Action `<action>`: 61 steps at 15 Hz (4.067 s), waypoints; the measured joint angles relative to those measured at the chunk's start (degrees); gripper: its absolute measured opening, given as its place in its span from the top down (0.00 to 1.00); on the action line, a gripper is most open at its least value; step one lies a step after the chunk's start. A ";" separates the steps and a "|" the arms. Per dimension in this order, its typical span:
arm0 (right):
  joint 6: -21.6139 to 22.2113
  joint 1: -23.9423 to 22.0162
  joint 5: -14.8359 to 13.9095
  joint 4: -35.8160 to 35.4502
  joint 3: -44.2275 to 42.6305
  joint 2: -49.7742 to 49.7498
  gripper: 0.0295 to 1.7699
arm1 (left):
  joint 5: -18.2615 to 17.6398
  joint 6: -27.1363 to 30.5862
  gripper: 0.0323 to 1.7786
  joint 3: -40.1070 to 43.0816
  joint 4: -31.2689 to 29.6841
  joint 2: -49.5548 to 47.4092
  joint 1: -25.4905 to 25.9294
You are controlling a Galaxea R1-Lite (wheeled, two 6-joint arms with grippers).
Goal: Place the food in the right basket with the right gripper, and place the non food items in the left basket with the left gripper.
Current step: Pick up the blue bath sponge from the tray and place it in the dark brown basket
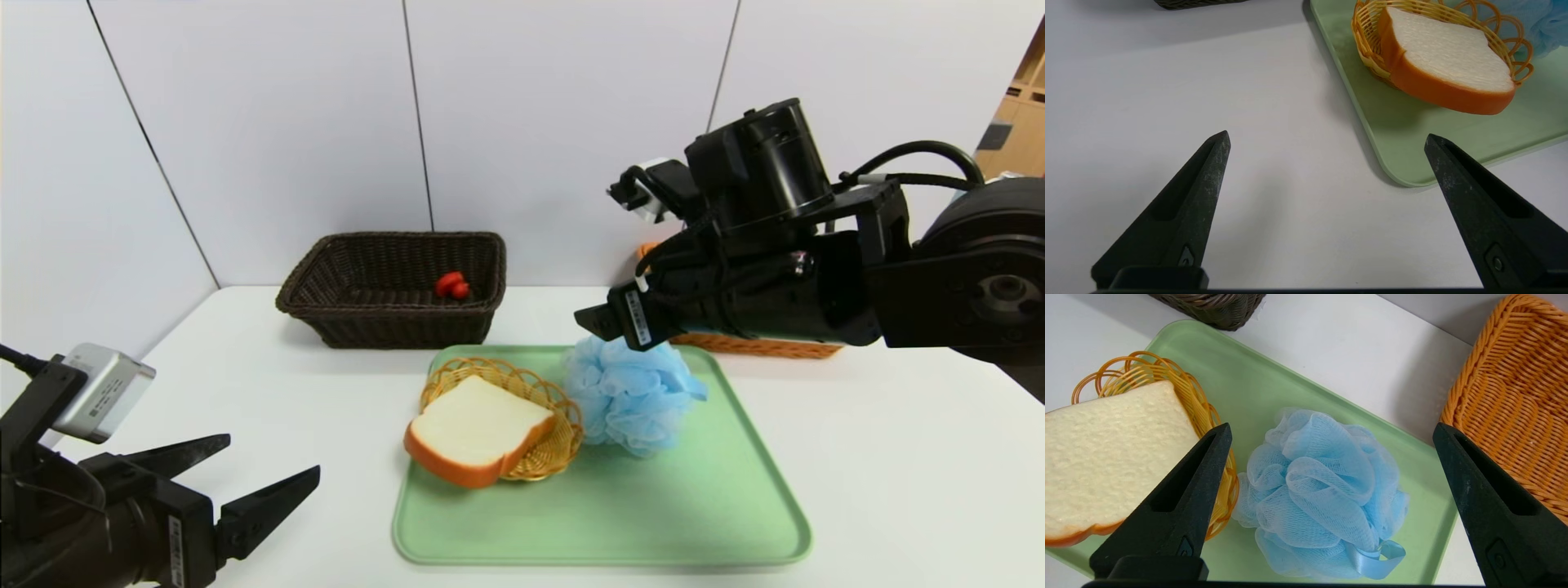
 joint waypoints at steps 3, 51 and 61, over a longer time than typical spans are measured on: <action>0.02 0.00 0.00 0.05 0.11 0.63 0.04 | -0.27 -0.05 0.05 -0.22 -0.29 0.83 0.02; 9.85 0.30 -0.30 0.66 4.40 7.75 0.96 | -0.72 0.11 0.05 -0.15 -2.86 3.67 0.02; 6.46 -0.74 -1.38 1.34 3.02 3.84 0.96 | -0.71 0.09 0.05 -0.09 -2.89 3.67 0.00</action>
